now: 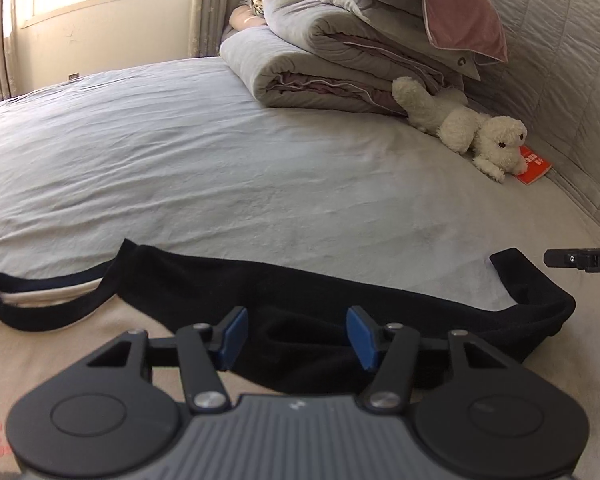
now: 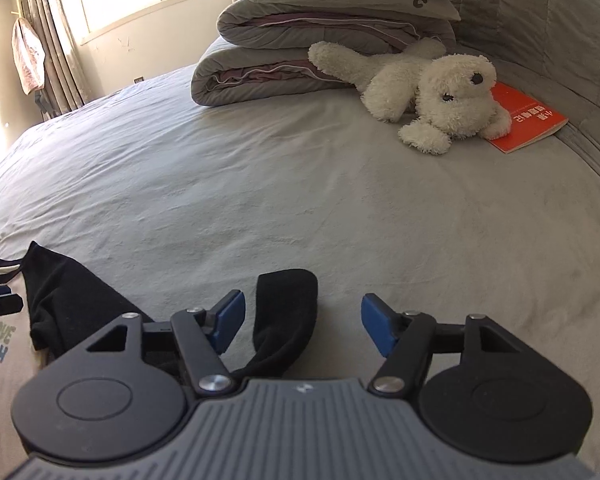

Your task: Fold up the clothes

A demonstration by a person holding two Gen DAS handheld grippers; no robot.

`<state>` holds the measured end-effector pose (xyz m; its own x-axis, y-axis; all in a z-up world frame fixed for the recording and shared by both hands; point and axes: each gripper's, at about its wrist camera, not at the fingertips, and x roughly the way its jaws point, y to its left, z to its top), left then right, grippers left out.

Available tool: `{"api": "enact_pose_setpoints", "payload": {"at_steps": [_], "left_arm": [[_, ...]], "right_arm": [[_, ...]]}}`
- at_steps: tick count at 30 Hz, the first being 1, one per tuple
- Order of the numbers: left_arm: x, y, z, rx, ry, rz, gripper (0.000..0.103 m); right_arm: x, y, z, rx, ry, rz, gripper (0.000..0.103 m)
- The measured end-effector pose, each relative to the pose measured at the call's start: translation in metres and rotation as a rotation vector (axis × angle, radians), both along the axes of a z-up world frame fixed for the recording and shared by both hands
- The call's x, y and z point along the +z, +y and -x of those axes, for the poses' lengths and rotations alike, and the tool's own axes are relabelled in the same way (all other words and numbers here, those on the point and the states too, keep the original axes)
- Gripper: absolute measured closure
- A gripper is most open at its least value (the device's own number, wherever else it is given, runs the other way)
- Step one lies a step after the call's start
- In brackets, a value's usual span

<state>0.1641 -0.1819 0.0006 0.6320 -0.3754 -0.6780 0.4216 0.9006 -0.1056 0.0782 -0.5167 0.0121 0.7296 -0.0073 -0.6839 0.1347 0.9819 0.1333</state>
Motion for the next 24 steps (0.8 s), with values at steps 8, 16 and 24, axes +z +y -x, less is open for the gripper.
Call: {"api": "enact_pose_setpoints", "payload": {"at_steps": [8,16,24], "left_arm": [[-0.007,-0.046,-0.034,-0.251,-0.026,-0.099,0.045],[-0.027,-0.082,-0.054,-0.457,0.011,-0.202,0.041],[-0.034,-0.089,-0.032,-0.506,-0.052,-0.24,0.081]], "right_arm": [[-0.012,0.009,-0.033,0.153,-0.014,0.074,0.039],[-0.028,0.032,-0.064,0.343,0.123,0.197,0.076],[-0.012,-0.005,-0.023,0.143,-0.012,0.118,0.092]]}}
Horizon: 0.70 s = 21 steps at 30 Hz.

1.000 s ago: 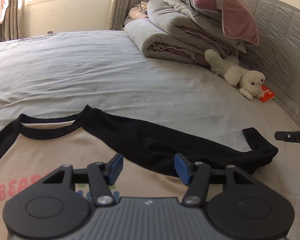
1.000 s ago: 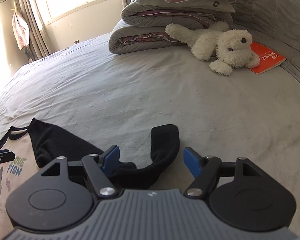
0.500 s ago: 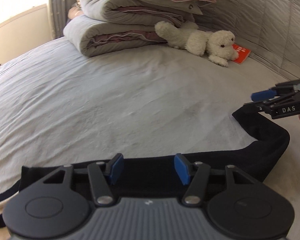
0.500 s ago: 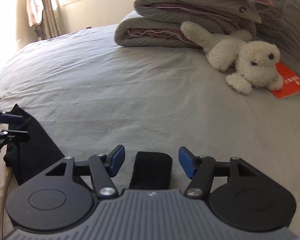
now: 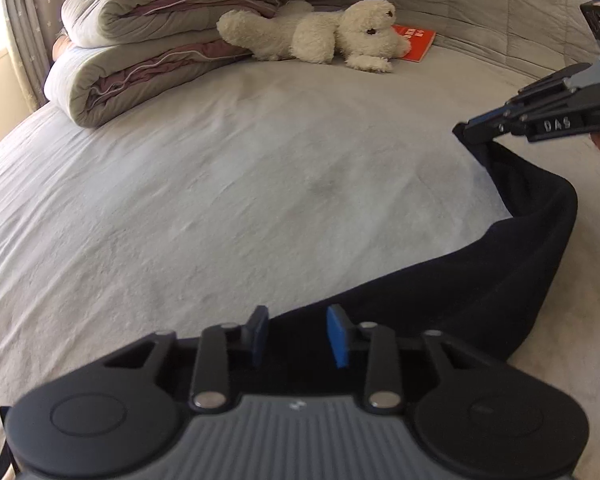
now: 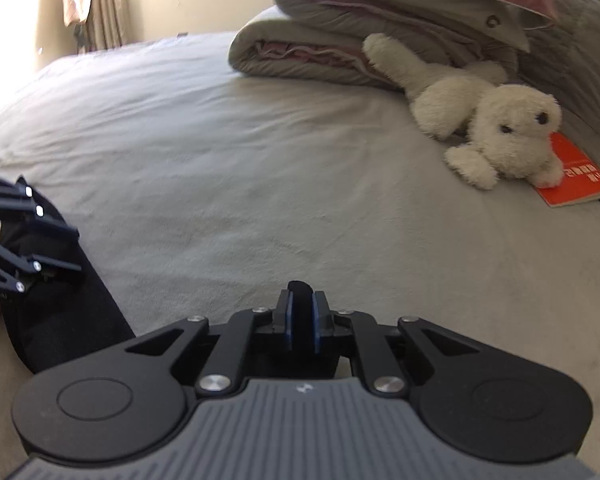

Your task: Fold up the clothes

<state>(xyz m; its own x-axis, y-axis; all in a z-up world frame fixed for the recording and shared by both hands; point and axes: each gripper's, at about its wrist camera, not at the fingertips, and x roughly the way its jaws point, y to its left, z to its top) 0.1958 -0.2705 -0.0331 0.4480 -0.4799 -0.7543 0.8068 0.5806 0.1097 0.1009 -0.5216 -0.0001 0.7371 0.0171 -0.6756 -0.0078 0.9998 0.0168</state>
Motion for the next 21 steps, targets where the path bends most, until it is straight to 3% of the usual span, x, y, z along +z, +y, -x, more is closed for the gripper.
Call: {"api": "enact_pose_setpoints", "payload": {"at_steps": [2,4,10,17,21], "left_arm": [[-0.001,-0.003,0.009,-0.015,-0.039,-0.012,0.101],[-0.002,-0.005,0.016,-0.013,-0.084,-0.018,0.102],[0.001,-0.002,0.024,0.057,-0.202,0.049,0.102],[0.007,-0.009,0.016,0.217,-0.345,0.122,0.103],[-0.006,-0.025,0.004,0.241,-0.34,0.063,0.103]], "right_arm": [[0.01,-0.012,0.019,-0.065,-0.068,-0.048,0.092],[0.018,-0.024,0.036,-0.12,-0.126,-0.078,0.093],[0.027,-0.041,0.06,-0.236,-0.231,-0.017,0.093],[0.017,-0.047,0.038,-0.3,-0.187,0.067,0.093],[0.002,-0.046,0.012,-0.301,-0.115,0.1,0.093]]}}
